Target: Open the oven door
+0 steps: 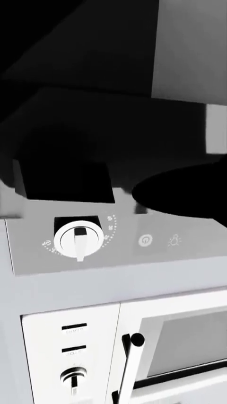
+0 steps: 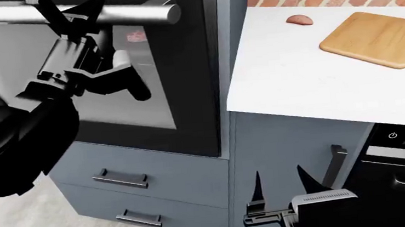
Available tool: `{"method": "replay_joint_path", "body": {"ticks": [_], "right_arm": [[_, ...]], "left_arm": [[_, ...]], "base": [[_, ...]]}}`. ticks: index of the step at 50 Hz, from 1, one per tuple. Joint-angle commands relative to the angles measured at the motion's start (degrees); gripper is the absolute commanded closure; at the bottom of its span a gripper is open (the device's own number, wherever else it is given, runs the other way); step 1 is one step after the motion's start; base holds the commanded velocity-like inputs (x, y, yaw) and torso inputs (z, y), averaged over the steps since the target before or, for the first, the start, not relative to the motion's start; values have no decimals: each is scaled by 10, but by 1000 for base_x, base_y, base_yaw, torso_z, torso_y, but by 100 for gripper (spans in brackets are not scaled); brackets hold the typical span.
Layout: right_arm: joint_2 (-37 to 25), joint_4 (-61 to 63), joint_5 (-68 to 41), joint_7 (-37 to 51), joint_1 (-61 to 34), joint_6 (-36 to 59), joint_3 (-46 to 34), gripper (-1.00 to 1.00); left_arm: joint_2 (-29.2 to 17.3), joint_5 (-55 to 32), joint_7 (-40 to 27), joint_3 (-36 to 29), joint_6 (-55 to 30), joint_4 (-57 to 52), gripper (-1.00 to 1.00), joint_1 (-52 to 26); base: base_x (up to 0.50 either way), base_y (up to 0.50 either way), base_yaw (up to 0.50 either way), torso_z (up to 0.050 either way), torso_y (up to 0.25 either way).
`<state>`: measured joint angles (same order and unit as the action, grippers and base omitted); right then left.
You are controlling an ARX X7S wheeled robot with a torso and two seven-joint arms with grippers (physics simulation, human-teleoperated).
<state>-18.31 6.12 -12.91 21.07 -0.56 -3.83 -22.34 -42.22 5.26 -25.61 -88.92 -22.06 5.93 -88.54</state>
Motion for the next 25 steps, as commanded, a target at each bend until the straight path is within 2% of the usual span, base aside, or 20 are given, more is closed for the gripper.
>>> {"method": "replay_joint_path", "body": {"ticks": [1, 25], "right_arm": [[-1, -4, 0, 1, 0, -3, -3, -100], [-1, -11, 3, 5, -1, -5, -10, -100]], "left_arm": [[-42, 34, -52, 40, -36, -51, 100, -20], [-112, 27, -85, 60, -74, -154, 100, 11]], "base": [[0, 0, 0, 0, 0], [0, 0, 0, 1, 4]]}}
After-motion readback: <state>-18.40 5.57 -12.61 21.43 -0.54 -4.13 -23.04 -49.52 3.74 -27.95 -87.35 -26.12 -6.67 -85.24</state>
